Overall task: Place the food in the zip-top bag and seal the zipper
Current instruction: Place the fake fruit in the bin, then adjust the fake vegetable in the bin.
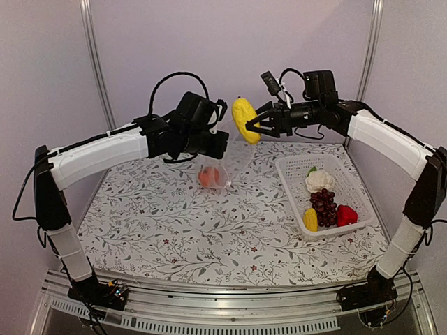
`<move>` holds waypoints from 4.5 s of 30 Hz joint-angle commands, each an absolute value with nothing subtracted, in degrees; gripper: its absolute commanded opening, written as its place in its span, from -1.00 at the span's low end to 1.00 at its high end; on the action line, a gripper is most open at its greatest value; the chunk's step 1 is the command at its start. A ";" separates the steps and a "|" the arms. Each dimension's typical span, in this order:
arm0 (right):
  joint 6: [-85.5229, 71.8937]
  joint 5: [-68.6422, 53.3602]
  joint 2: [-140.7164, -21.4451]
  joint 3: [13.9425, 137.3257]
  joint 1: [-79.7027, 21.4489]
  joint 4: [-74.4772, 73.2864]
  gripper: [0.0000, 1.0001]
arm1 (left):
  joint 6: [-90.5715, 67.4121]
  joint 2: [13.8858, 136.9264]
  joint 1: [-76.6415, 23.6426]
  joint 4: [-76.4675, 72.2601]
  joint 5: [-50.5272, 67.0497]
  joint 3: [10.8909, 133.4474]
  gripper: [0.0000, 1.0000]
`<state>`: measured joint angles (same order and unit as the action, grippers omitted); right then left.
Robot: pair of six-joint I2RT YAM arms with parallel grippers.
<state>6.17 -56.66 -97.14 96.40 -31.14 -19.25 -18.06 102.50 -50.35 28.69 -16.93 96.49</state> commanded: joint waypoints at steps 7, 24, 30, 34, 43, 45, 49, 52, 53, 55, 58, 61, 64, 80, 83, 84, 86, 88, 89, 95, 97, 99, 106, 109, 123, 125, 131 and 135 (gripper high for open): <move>5.87 -59.91 -101.57 92.15 -31.78 -6.40 -0.29 | -19.92 99.51 -51.05 27.52 -14.69 97.65 -1.00; 5.27 -56.72 -104.26 86.84 -31.82 -1.08 0.43 | -21.22 97.22 -51.03 26.32 -14.24 95.64 -1.00; 4.73 -57.38 -103.07 87.09 -32.00 -1.38 0.60 | -21.22 97.25 -51.06 26.00 -14.34 95.10 -1.00; 4.10 -58.53 -101.87 88.17 -31.99 -2.57 0.56 | -20.95 97.26 -50.90 25.93 -14.71 94.79 -1.00; 10.34 -58.27 -98.12 91.36 -31.90 -16.56 0.54 | -20.41 97.14 -50.82 25.76 -15.62 93.74 -1.00; 12.44 -57.66 -97.09 91.19 -31.77 -19.91 0.54 | -20.31 97.19 -50.75 25.42 -15.65 93.23 -1.00; 15.73 -56.61 -94.18 89.77 -30.96 -25.80 0.52 | -19.76 97.55 -50.56 25.63 -15.77 93.41 -1.00; 17.37 -55.11 -92.16 88.39 -29.27 -29.57 0.51 | -19.46 97.20 -50.45 25.84 -16.07 93.20 -1.00; 17.82 -54.33 -91.07 87.95 -28.40 -30.57 0.51 | -19.40 97.07 -50.41 25.88 -16.16 93.05 -1.00; 18.46 -51.88 -89.66 87.03 -26.46 -32.78 0.49 | -19.40 96.76 -50.23 25.76 -16.22 92.76 -1.00; 19.63 -46.19 -87.73 85.92 -23.29 -35.77 0.46 | -19.26 96.85 -50.16 25.61 -16.11 92.64 -1.00; 21.21 -40.37 -87.36 85.32 -19.88 -39.51 0.44 | -19.26 96.84 -50.15 25.24 -15.88 92.47 -1.00; 22.38 -36.04 -87.92 83.73 -16.39 -42.98 0.41 | -19.39 96.76 -50.10 24.97 -15.82 92.14 -1.00; 20.78 -10.10 -94.67 75.71 -7.95 -41.33 0.30 | -19.76 96.67 -50.16 24.69 -14.78 91.45 -1.00; 20.18 -7.16 -96.77 76.23 -6.07 -40.30 0.23 | -19.77 96.53 -50.10 24.78 -14.83 91.23 -1.00; 20.13 -6.91 -97.53 76.54 -5.33 -40.16 0.22 | -19.76 96.50 -50.10 24.78 -14.85 91.17 -1.00; 20.16 -6.28 -98.70 77.19 -4.15 -39.98 0.19 | -19.79 96.37 -50.10 24.79 -14.92 91.15 -1.00; 20.58 -5.15 -99.90 77.21 -3.86 -39.57 0.17 | -19.81 96.42 -50.13 24.70 -14.87 91.14 -1.00; 21.04 -4.72 -100.42 77.11 -3.83 -39.30 0.16 | -19.86 96.50 -50.11 24.70 -14.86 91.14 -1.00; 21.64 -4.75 -102.78 76.82 -3.78 -38.01 0.13 | -19.84 96.85 -50.10 24.63 -14.70 91.23 -1.00; 21.86 -4.81 -103.45 76.82 -3.84 -37.43 0.13 | -19.84 96.92 -50.10 24.52 -14.63 91.23 -1.00; 22.00 -4.90 -104.41 76.89 -3.79 -36.91 0.12 | -19.81 96.92 -50.10 24.58 -14.70 91.14 -1.00; 22.37 -9.45 -107.17 77.67 -4.06 -36.43 0.26 | -19.92 96.91 -50.10 24.40 -14.93 90.68 -1.00; 21.85 -11.04 -107.34 77.99 -4.82 -36.50 0.39 | -19.95 97.21 -50.11 24.27 -14.79 90.60 -1.00; 20.26 -18.67 -110.88 81.25 -6.45 -37.28 0.62 | -19.82 98.13 -50.01 24.18 -14.74 90.71 -1.00; 19.77 -19.27 -111.46 82.08 -6.46 -37.42 0.67 | -19.71 98.19 -50.02 24.17 -14.75 90.65 -1.00; 18.92 -19.39 -113.66 83.89 -6.40 -37.79 0.92 | -19.55 98.51 -49.94 24.18 -14.84 90.71 -1.00; 17.49 -17.50 -113.93 84.77 -6.47 -37.40 0.97 | -19.40 98.66 -49.79 24.26 -14.77 90.88 -1.00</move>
